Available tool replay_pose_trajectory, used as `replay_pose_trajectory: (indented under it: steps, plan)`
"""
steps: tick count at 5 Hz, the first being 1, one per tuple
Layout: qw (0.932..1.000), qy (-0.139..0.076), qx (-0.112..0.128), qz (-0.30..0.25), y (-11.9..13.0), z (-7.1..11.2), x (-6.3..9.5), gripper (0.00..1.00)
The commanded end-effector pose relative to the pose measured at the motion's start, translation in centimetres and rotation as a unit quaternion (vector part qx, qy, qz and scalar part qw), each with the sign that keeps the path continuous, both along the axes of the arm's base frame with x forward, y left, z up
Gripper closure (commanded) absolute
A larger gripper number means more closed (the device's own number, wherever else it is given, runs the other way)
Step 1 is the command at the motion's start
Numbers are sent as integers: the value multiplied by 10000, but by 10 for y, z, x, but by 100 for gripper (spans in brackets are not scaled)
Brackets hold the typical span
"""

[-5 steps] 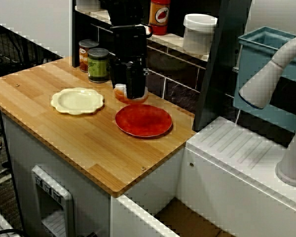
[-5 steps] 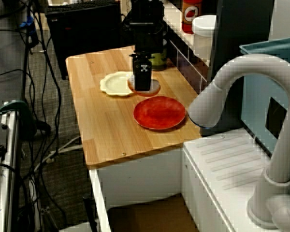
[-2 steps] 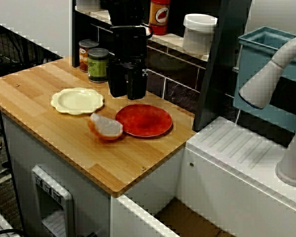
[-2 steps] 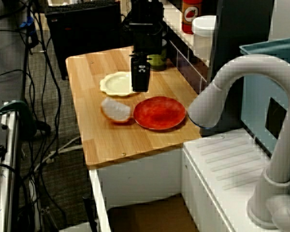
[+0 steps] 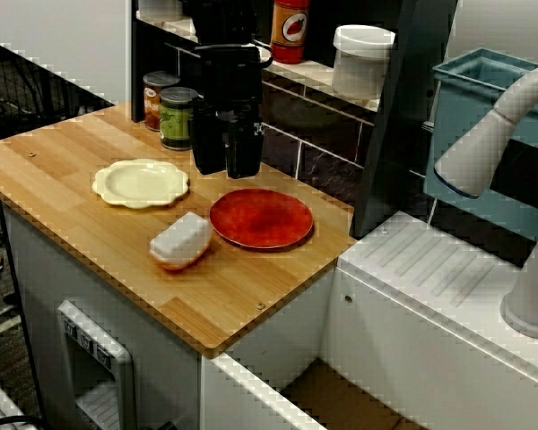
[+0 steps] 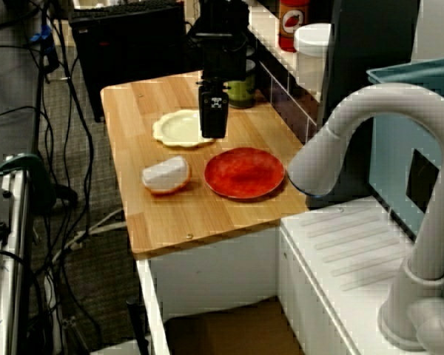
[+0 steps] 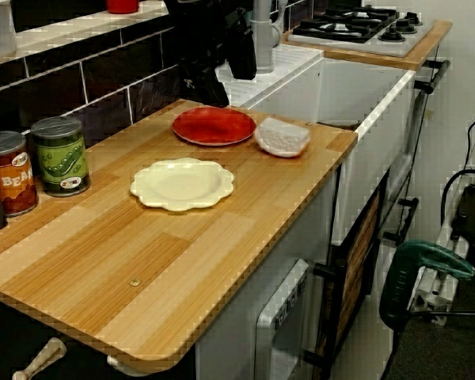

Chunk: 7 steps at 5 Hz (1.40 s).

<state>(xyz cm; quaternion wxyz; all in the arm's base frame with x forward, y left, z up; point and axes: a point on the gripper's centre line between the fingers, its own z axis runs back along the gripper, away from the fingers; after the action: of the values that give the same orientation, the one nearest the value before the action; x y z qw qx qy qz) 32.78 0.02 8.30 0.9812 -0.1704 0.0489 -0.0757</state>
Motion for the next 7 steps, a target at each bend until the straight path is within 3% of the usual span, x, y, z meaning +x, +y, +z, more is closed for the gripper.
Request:
replay_pose_trajectory:
  steps: [1,3,5,6,7]
  plan:
    - [9948,-855,435,-334,7,2,-8,0]
    - [9871,-1237,759,-682,1,1,-31,0]
    - [9831,-1357,842,-891,4,5,-55,0]
    - [9741,-1599,900,-1318,3,8,-65,0]
    - [9639,-1718,752,-1891,7,6,-68,0]
